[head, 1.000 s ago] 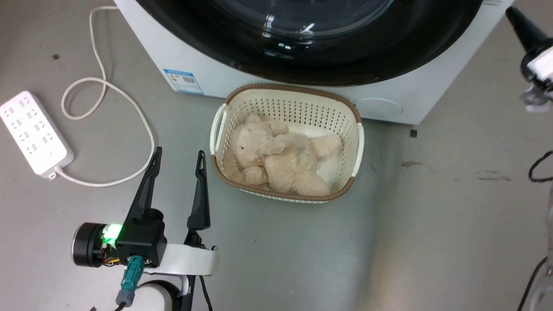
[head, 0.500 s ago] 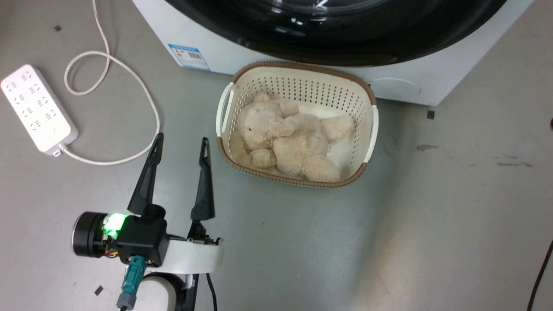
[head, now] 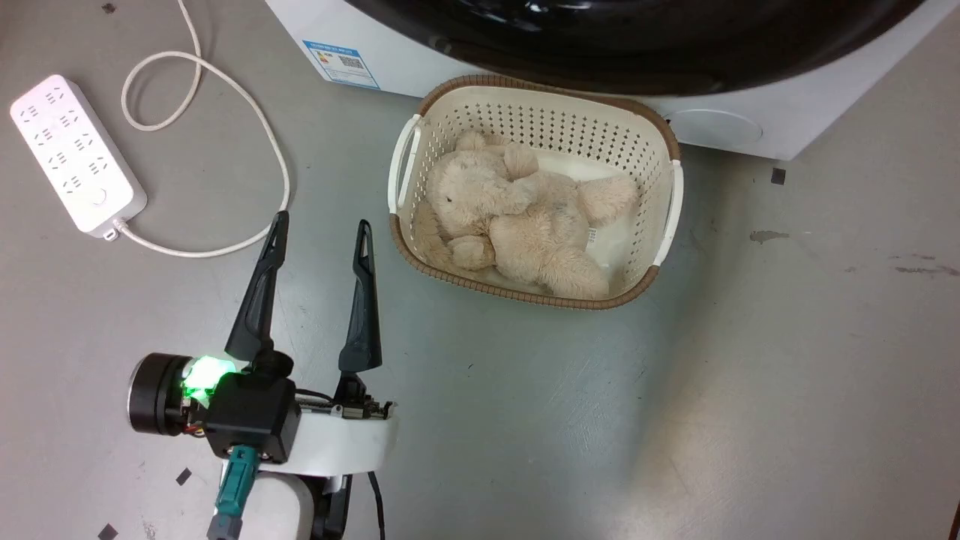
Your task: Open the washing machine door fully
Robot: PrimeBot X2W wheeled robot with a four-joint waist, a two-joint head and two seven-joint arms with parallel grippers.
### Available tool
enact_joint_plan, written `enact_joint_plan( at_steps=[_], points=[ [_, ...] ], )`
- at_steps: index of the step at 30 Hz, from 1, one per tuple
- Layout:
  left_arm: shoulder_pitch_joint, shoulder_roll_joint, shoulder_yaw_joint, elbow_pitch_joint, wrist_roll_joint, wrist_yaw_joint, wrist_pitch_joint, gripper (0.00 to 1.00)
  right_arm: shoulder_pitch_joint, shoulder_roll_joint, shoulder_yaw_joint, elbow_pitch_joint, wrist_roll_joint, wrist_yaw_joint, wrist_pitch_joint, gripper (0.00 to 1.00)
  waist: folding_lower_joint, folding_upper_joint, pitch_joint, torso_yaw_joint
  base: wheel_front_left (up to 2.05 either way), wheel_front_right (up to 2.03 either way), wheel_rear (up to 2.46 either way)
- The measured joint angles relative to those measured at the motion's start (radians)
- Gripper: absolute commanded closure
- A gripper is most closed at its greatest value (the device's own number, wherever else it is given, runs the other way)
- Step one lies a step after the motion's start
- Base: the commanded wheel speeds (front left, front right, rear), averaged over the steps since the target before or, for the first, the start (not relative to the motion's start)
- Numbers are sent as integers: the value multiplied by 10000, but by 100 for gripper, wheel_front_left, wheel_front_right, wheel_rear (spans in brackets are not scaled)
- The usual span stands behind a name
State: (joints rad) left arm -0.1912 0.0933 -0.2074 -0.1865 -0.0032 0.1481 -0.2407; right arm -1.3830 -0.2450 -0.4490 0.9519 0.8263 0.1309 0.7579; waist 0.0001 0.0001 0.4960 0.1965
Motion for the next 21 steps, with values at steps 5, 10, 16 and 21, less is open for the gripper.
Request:
enact_joint_plan(
  at_steps=[5,10,16,21],
  points=[
    [1,48,-29,59,-81,79,-82,0,226,6,-52,107,303,-17,704,100,0,0,-188,-40,0,0,0],
    [38,100,-10,190,-188,77,-157,0,1051,309,-59,-288,569,-17,1221,100,-1,0,-595,-189,0,0,0],
    [291,107,35,499,-357,-54,-157,0,2579,1271,132,-1095,865,-13,1969,100,-1,0,-1288,-397,0,0,0],
    [677,105,69,706,-499,-203,-157,0,4050,1791,456,-1904,1133,-12,2683,100,-3,0,-1958,-527,0,0,0]
  ],
)
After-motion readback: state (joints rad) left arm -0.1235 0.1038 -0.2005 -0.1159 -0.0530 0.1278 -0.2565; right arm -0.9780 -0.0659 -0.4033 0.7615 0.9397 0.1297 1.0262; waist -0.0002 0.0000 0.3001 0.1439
